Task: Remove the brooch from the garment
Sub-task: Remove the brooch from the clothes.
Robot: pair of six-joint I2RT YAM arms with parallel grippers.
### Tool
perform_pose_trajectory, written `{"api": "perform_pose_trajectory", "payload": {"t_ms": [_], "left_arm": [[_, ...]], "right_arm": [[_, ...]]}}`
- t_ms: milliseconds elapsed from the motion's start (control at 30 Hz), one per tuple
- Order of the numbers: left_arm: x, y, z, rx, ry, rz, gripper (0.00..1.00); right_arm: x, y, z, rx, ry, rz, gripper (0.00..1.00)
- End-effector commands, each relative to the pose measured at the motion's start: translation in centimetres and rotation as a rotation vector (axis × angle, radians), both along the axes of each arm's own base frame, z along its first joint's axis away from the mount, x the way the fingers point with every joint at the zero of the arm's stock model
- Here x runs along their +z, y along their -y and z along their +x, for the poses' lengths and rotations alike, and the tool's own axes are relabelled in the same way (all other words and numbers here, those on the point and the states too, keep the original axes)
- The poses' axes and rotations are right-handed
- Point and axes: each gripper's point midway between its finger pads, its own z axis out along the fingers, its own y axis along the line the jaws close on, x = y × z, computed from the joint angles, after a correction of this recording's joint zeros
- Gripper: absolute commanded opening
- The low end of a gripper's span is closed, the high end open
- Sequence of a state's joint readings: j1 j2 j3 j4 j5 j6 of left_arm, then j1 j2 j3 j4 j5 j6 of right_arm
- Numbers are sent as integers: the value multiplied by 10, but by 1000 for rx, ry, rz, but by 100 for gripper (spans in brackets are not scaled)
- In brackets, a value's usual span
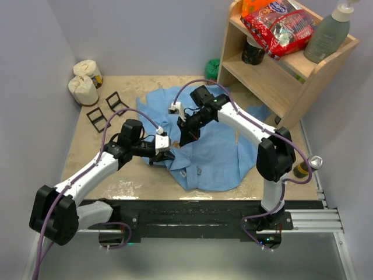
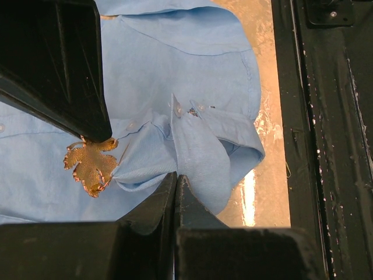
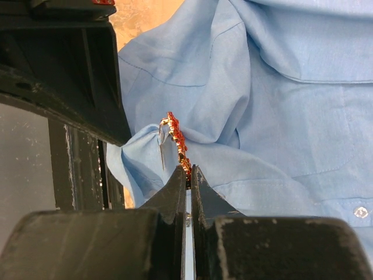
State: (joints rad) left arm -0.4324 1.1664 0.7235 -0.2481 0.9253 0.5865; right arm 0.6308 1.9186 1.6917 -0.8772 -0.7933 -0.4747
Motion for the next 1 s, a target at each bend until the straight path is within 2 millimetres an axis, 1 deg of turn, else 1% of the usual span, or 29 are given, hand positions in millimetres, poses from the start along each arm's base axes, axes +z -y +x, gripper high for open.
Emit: {"api": "perform_pose_trajectory", "payload": {"t_ms": [0, 133, 233, 367, 433, 467, 700, 800, 833, 933, 967], "left_arm": [[9, 5, -3, -30, 19, -36, 0], [10, 5, -2, -29, 16, -36, 0], [9, 5, -3, -30, 11, -35, 0], [8, 6, -5, -37, 9, -36, 0], [8, 6, -5, -38, 6, -34, 0], [8, 6, -5, -40, 7, -34, 0], [4, 6, -8, -48, 4, -22, 0], [2, 5, -8, -50, 6, -10, 0], [1, 4, -8, -57, 23, -1, 0], [-3, -4, -4, -48, 63, 57, 0], [-6, -7, 0, -30, 77, 83, 0]], "right_arm": [[13, -16, 5, 2, 38, 33, 0], [9, -20, 3, 8, 34, 26, 0], [10, -23, 7, -2, 33, 24, 0], [21, -30, 16, -20, 61, 48, 0], [21, -33, 18, -20, 56, 51, 0], [25, -35, 20, -21, 64, 58, 0], [19, -41, 33, -49, 75, 49, 0], [15, -40, 42, -75, 103, 28, 0], [12, -37, 47, -95, 123, 9, 0], [19, -28, 58, -139, 157, 8, 0], [26, -21, 66, -176, 185, 10, 0]]}}
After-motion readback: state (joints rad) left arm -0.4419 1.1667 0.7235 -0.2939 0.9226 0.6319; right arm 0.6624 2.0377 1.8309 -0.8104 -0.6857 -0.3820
